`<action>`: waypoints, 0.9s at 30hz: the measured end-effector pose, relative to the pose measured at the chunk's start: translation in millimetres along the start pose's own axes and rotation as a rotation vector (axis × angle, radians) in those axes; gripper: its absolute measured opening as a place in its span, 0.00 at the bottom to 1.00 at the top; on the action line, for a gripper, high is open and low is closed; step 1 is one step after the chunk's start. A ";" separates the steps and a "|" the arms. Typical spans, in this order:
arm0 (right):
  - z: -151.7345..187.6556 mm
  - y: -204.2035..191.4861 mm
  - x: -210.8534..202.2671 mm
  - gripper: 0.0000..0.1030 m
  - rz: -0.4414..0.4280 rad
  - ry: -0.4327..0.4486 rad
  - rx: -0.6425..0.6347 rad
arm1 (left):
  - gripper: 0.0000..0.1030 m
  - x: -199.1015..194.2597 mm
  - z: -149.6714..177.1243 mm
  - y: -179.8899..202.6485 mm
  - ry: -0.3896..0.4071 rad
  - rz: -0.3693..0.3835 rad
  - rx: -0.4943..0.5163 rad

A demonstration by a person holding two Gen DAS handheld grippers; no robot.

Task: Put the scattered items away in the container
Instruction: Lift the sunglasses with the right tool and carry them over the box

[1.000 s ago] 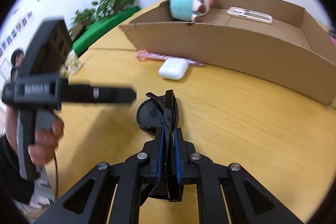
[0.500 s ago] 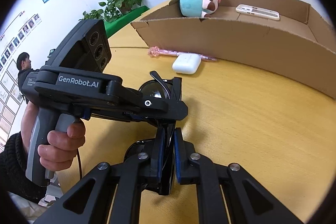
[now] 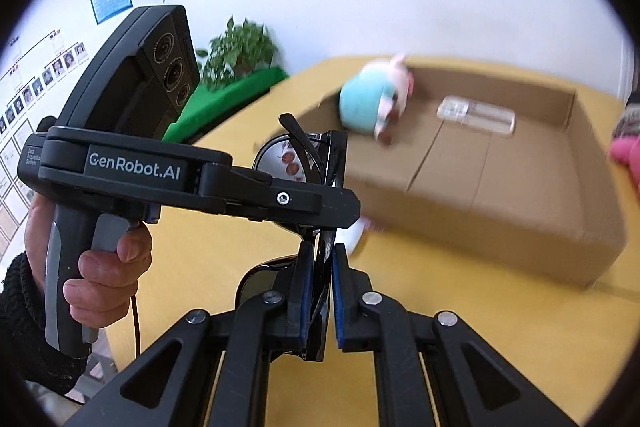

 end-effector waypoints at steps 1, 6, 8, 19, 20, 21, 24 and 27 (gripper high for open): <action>-7.4 3.1 -2.9 0.08 0.006 0.015 -0.002 | 0.30 -0.2 -9.5 6.7 0.003 0.001 0.024; -53.6 30.1 -15.5 0.08 0.031 0.081 0.018 | 0.30 5.5 -61.0 41.1 0.007 -0.003 0.140; -72.8 40.9 -19.4 0.08 0.050 0.103 0.018 | 0.30 9.9 -83.1 54.4 0.007 -0.009 0.184; -169.2 121.6 -2.6 0.07 0.057 0.110 0.100 | 0.30 59.4 -196.2 83.8 -0.035 -0.014 0.291; -173.6 130.0 3.9 0.07 0.058 0.100 0.113 | 0.30 65.7 -202.9 80.2 -0.040 -0.008 0.284; -177.7 139.0 12.0 0.07 0.059 0.088 0.127 | 0.30 74.4 -210.7 75.0 -0.046 -0.001 0.272; -183.2 162.3 36.8 0.07 0.059 0.047 0.163 | 0.30 101.9 -228.5 61.3 -0.078 -0.022 0.248; -184.0 185.2 64.1 0.07 0.068 -0.002 0.189 | 0.29 131.7 -241.0 46.7 -0.116 -0.038 0.228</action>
Point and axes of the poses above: each gripper's, at about its wrist camera, not at the fingertips, and x roughly the way its jaws point, y to its right, z to its underside, the point moved 2 cm from there along x, roughly the way its jaws point, and after that the axes turned 15 degrees about z, right-handed, at the moved point
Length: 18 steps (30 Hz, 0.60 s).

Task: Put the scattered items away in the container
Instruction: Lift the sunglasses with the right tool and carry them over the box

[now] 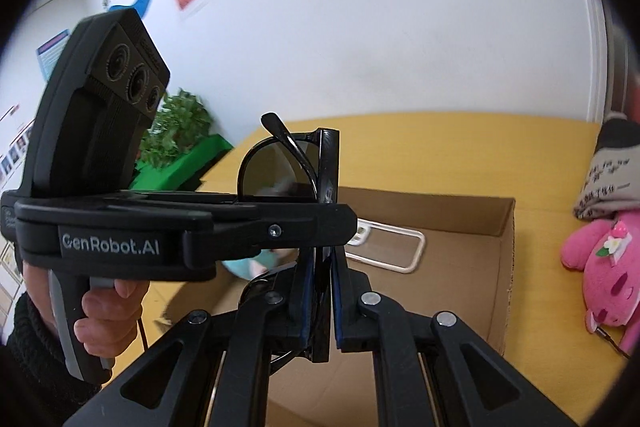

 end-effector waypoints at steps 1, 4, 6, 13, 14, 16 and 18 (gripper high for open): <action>-1.2 7.5 9.4 0.07 0.004 -0.016 0.011 | 0.29 10.3 -3.7 -6.2 -0.012 0.006 -0.011; -2.9 31.0 36.3 0.07 0.017 -0.059 0.050 | 0.29 41.5 -11.5 -26.6 -0.050 0.034 -0.045; -2.1 46.4 54.5 0.07 0.026 -0.091 0.078 | 0.29 63.9 -15.6 -41.2 -0.081 0.045 -0.067; 12.3 89.7 117.0 0.07 0.109 -0.221 0.146 | 0.29 132.2 -13.4 -90.5 -0.180 0.111 -0.150; 14.7 93.7 123.8 0.07 0.119 -0.240 0.160 | 0.29 138.5 -12.1 -96.0 -0.189 0.116 -0.164; 19.8 99.9 136.9 0.07 0.143 -0.278 0.180 | 0.29 151.4 -9.0 -107.0 -0.208 0.127 -0.186; 24.5 102.1 147.6 0.07 0.169 -0.307 0.183 | 0.29 161.1 -5.4 -116.7 -0.227 0.129 -0.206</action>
Point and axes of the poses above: each gripper's, at about its wrist camera, not at the fingertips, and x roughly the way its jaws point, y to its right, z to its underside, the point moved 2 cm from there along x, roughly the way its jaws point, and after that the axes turned 15 degrees about z, right-handed, at the moved point
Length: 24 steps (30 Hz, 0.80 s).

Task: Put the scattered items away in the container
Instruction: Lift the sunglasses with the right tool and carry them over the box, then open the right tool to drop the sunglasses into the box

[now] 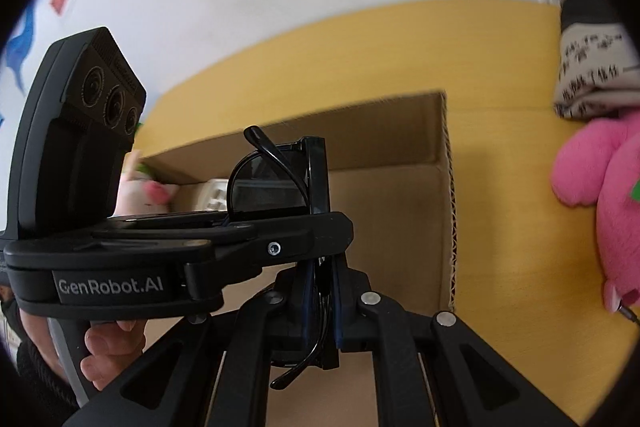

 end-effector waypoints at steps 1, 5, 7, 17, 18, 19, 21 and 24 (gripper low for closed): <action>0.7 -0.5 5.7 0.07 0.017 -0.012 -0.003 | 0.29 2.9 0.0 -4.5 -0.008 -0.002 -0.007; 2.6 -6.4 20.4 0.07 0.093 -0.037 -0.024 | 0.30 12.2 -2.3 -19.6 -0.020 0.007 -0.045; 3.2 -10.2 25.3 0.07 0.123 -0.048 -0.034 | 0.30 14.9 -3.5 -24.2 -0.025 0.001 -0.053; -3.7 -24.4 38.9 0.09 0.226 -0.047 -0.083 | 0.31 26.6 -3.8 -33.5 -0.019 -0.039 -0.064; -3.6 -24.2 38.8 0.09 0.230 -0.044 -0.083 | 0.33 26.4 -3.9 -32.8 -0.016 -0.052 -0.056; -3.4 -24.0 38.4 0.09 0.233 -0.042 -0.081 | 0.39 26.0 -4.5 -32.0 -0.011 -0.058 -0.053; -2.9 -23.4 35.8 0.12 0.236 -0.034 -0.076 | 0.54 22.2 -5.9 -29.0 0.011 -0.054 -0.051; -0.8 -25.3 26.5 0.24 0.247 -0.010 -0.093 | 0.62 10.1 -6.6 -21.1 0.056 -0.043 -0.031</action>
Point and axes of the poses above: each gripper's, at about its wrist camera, not at the fingertips, and x roughly the way its jaws point, y to its right, z to its underside, the point moved 2 cm from there along x, roughly the way its jaws point, and after that the axes turned 15 degrees about z, right-handed, at the moved point
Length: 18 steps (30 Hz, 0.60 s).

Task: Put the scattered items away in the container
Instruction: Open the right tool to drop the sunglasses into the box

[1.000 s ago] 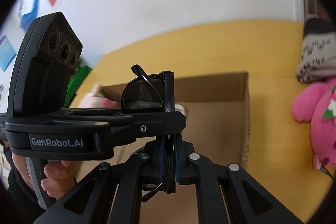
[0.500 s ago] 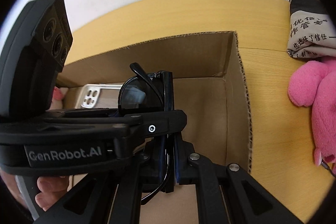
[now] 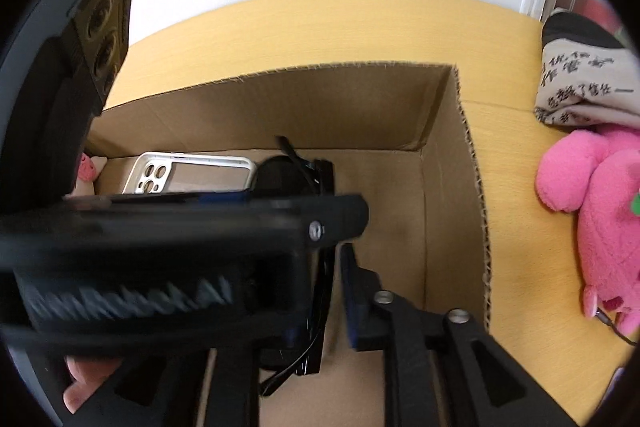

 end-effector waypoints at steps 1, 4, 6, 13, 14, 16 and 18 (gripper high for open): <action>1.6 -0.5 -5.6 0.27 0.008 0.012 -0.012 | 0.64 -4.0 0.0 3.2 0.008 -0.001 0.013; 11.9 -3.8 -28.5 0.57 0.048 0.080 -0.028 | 0.69 -23.3 5.8 19.2 0.040 -0.043 0.073; 21.1 -4.3 -45.5 0.62 0.025 0.121 -0.009 | 0.70 -43.5 14.7 34.2 0.080 -0.059 0.124; 76.7 -3.6 -121.6 0.71 -0.076 0.292 0.063 | 0.91 -137.8 79.3 81.2 0.266 -0.183 0.270; 85.3 -5.5 -131.9 0.71 -0.081 0.310 0.067 | 0.92 -150.2 90.3 86.0 0.294 -0.203 0.285; 103.2 -5.3 -146.9 0.71 -0.074 0.345 0.061 | 0.98 -175.5 119.0 94.7 0.358 -0.260 0.314; 116.0 -4.7 -153.2 0.71 -0.054 0.366 0.055 | 0.99 -193.0 147.1 102.3 0.405 -0.313 0.324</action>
Point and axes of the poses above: each gripper's, at about its wrist camera, not at the fingertips, and x roughly the way its jaws point, y to its right, z to its underside, the point moved 2 cm from there along x, roughly the way its jaws point, and after that the axes turned 15 degrees about z, right-handed, at the moved point
